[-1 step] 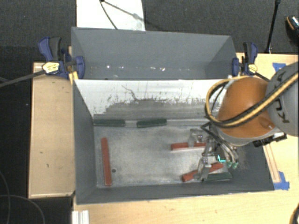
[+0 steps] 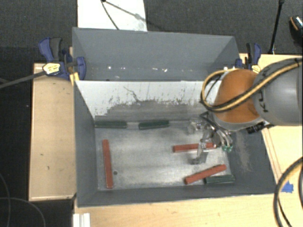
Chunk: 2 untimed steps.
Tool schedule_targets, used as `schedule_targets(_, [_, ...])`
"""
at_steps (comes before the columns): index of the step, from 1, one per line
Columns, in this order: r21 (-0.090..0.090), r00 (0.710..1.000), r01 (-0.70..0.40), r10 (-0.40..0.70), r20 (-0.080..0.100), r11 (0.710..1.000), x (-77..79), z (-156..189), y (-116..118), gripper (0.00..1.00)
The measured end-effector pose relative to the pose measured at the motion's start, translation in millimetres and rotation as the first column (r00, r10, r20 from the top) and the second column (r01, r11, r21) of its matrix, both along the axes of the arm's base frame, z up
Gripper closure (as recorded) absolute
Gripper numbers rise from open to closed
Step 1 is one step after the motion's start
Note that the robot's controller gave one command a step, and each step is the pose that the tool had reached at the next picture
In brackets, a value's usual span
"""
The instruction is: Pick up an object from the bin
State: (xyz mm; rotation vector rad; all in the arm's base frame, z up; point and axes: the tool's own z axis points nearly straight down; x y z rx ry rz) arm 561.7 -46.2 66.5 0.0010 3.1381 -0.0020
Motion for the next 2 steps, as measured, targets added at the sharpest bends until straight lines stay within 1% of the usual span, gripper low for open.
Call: schedule_targets(2, [0.001, 1.000, 0.001, -0.001, 0.003, 1.000, 2.0, 1.1, 0.2, 0.00])
